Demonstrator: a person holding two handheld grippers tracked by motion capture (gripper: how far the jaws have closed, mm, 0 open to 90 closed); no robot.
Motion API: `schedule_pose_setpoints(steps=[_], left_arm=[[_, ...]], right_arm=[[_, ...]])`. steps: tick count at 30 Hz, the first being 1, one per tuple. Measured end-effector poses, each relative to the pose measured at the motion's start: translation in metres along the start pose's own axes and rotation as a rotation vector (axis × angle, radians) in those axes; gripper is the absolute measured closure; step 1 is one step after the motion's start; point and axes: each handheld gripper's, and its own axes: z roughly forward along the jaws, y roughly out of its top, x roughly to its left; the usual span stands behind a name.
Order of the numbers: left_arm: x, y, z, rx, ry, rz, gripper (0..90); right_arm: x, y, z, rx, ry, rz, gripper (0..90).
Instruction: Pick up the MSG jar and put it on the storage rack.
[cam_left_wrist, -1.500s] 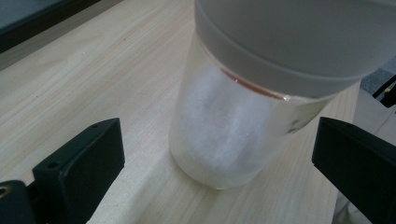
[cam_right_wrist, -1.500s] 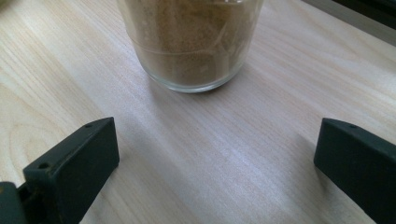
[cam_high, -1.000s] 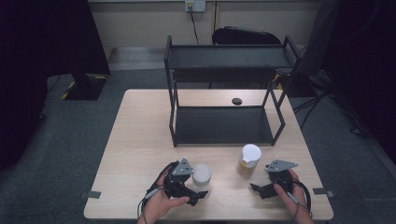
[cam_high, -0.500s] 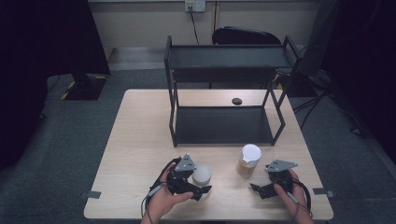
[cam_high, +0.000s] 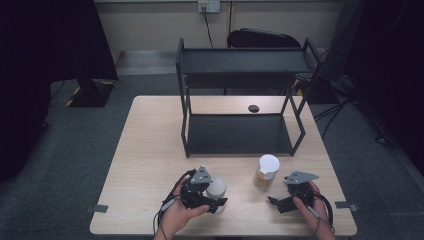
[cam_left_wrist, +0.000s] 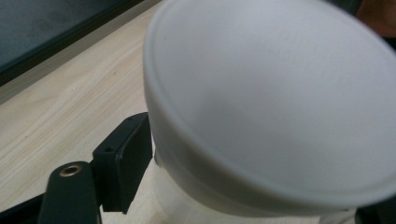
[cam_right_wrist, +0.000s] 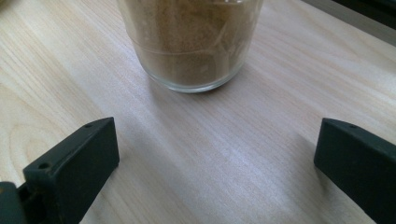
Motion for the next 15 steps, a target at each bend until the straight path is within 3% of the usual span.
schedule_pose_setpoints(steps=[15], left_arm=[[-0.015,-0.002,0.001,-0.013,0.054,0.047,31.7]], right_arm=[[0.0,0.0,0.0,0.0,0.0,0.0,0.0]])
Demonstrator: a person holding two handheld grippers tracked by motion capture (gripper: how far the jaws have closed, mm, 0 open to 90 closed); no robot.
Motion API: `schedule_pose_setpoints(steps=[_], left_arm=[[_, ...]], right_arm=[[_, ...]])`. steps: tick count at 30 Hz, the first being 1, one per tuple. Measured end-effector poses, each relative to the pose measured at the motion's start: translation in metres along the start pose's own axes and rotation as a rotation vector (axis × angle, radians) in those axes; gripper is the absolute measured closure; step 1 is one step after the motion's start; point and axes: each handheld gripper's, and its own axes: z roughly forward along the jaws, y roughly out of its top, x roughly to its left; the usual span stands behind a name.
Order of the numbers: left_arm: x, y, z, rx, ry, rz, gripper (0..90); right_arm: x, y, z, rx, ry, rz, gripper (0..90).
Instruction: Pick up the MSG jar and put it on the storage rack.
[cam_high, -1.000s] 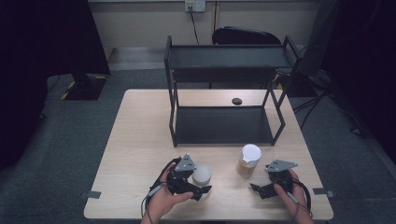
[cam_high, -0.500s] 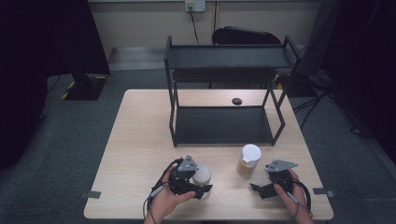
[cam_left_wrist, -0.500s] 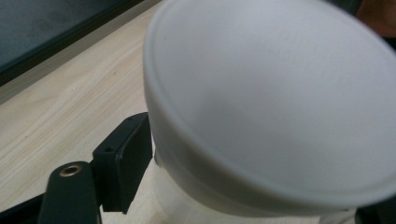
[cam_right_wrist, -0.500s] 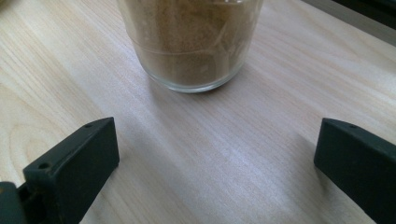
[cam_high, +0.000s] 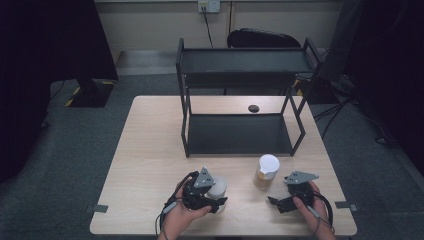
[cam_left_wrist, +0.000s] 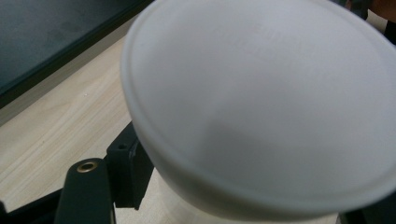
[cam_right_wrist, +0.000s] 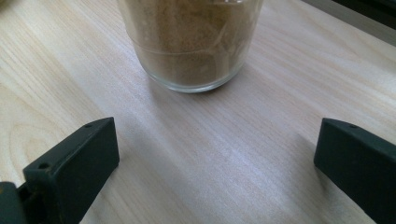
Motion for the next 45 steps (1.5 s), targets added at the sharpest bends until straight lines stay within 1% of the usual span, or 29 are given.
schedule_pose_setpoints(steps=[3,4,6,10,13,17,24,29,32,35,37,38,40,45], left_arm=[[-0.004,0.001,0.0,0.002,0.016,-0.005,31.9],[-0.006,0.002,-0.001,0.005,0.024,0.006,32.1],[-0.009,0.003,-0.001,0.006,0.032,0.013,32.5],[-0.015,0.001,-0.001,-0.01,0.054,0.038,33.3],[-0.015,-0.001,-0.004,-0.037,0.055,0.023,34.6],[-0.014,0.002,-0.004,-0.027,0.054,0.023,34.9],[-0.01,0.003,-0.004,-0.03,0.048,-0.003,35.0],[-0.013,0.005,-0.004,-0.018,0.079,0.003,35.1],[-0.008,0.003,-0.006,-0.034,0.072,-0.02,35.1],[-0.004,0.003,-0.008,-0.044,0.065,-0.032,35.1],[-0.002,0.006,-0.011,-0.042,0.068,-0.034,35.1],[-0.003,0.008,-0.012,-0.039,0.076,-0.028,35.1],[-0.002,0.011,-0.014,-0.04,0.087,-0.034,35.1],[0.006,0.017,-0.018,-0.054,0.084,-0.048,35.1]], right_arm=[[0.0,0.0,0.0,0.0,0.0,0.0,0.0],[0.0,0.0,0.0,0.0,0.0,0.0,0.0],[0.0,0.0,0.0,0.0,0.0,0.0,0.0],[0.0,0.0,0.0,0.0,0.0,0.0,0.0],[0.0,0.0,0.0,0.0,0.0,0.0,0.0],[0.0,0.0,0.0,0.0,0.0,0.0,0.0],[0.0,0.0,0.0,0.0,0.0,0.0,0.0],[0.0,0.0,0.0,0.0,0.0,0.0,0.0],[0.0,0.0,0.0,0.0,0.0,0.0,0.0],[0.0,0.0,0.0,0.0,0.0,0.0,0.0],[0.0,0.0,0.0,0.0,0.0,0.0,0.0],[0.0,0.0,0.0,0.0,0.0,0.0,0.0],[0.0,0.0,0.0,0.0,0.0,0.0,0.0],[0.0,0.0,0.0,0.0,0.0,0.0,0.0]])
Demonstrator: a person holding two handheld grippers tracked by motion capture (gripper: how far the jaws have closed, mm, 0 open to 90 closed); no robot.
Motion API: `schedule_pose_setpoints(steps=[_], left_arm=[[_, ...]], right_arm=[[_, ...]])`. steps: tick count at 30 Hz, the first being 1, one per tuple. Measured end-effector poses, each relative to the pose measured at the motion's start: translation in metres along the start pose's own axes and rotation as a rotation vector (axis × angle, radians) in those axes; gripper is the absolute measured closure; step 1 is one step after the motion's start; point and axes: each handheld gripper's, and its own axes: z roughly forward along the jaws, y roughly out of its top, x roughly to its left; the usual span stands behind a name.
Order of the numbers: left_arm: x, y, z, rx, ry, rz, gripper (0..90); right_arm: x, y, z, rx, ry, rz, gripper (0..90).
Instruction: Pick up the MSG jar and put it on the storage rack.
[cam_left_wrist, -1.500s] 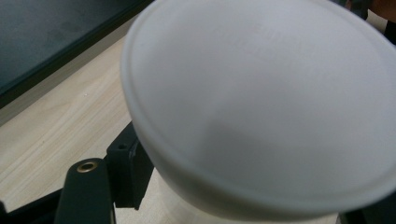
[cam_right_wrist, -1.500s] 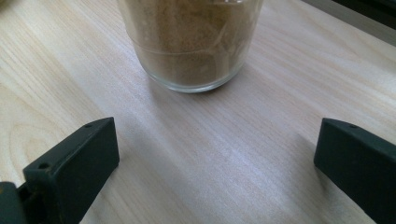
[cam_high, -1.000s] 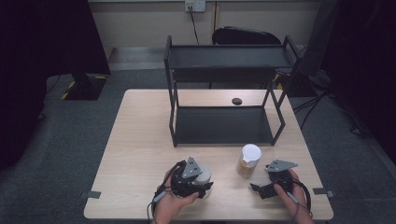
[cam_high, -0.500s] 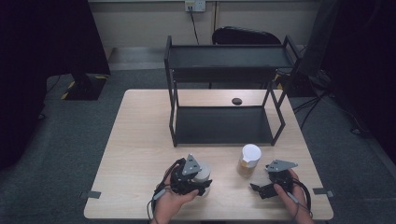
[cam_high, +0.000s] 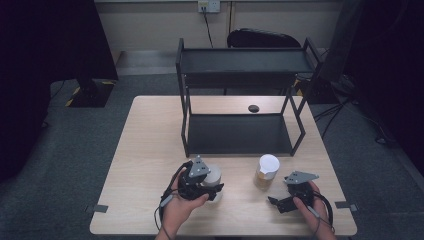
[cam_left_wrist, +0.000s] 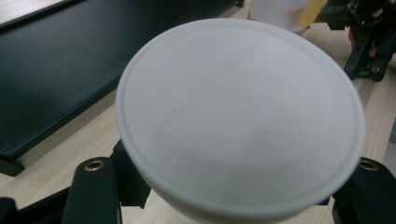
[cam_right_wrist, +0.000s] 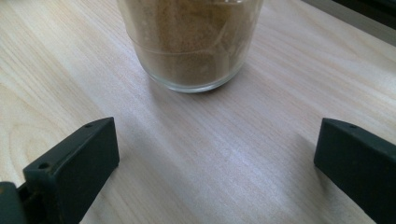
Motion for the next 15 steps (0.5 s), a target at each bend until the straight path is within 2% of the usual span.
schedule_pose_setpoints(steps=[10,15], left_arm=[[0.012,0.017,-0.002,-0.03,0.016,-0.025,35.1],[0.025,0.026,0.0,-0.042,0.011,-0.059,35.1]], right_arm=[[0.0,0.0,0.0,0.0,0.0,0.0,0.0],[0.0,0.0,0.0,0.0,0.0,0.0,0.0]])
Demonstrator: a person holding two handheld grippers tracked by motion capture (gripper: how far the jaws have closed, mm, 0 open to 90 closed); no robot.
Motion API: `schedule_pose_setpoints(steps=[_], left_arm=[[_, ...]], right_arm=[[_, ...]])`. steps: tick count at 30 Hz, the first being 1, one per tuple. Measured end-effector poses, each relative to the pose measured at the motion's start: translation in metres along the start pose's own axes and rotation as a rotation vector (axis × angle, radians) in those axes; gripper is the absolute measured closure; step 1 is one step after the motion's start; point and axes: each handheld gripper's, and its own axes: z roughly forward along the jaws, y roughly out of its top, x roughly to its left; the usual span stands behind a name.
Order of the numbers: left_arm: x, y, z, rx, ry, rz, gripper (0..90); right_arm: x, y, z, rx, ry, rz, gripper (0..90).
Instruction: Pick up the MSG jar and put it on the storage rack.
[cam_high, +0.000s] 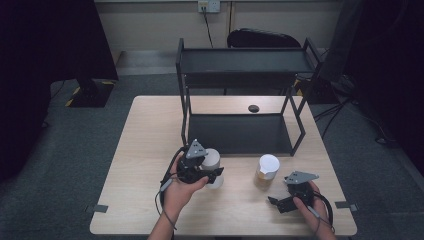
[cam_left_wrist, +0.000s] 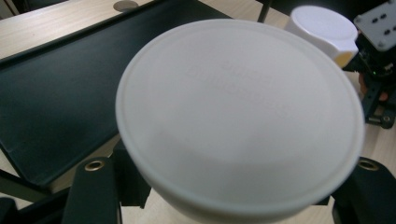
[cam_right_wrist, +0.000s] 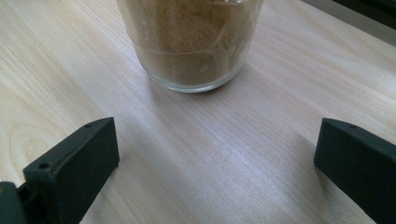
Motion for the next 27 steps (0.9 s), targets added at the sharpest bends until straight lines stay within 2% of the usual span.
schedule_pose_setpoints(steps=[5,9,13,21,27], left_arm=[[0.002,0.009,0.002,-0.01,0.033,-0.001,35.1],[0.01,0.014,0.003,-0.026,0.027,-0.027,35.2],[0.009,0.023,0.006,-0.024,0.05,-0.011,35.1],[0.015,0.038,0.007,-0.045,0.055,-0.04,35.2],[0.013,0.054,0.007,-0.039,0.071,-0.022,35.2]], right_arm=[[0.0,0.0,0.0,0.0,0.0,0.0,0.0],[0.0,0.0,0.0,0.0,0.0,0.0,0.0],[0.0,0.0,0.0,0.0,0.0,0.0,0.0],[0.0,0.0,0.0,0.0,0.0,0.0,0.0],[0.0,0.0,0.0,0.0,0.0,0.0,0.0]])
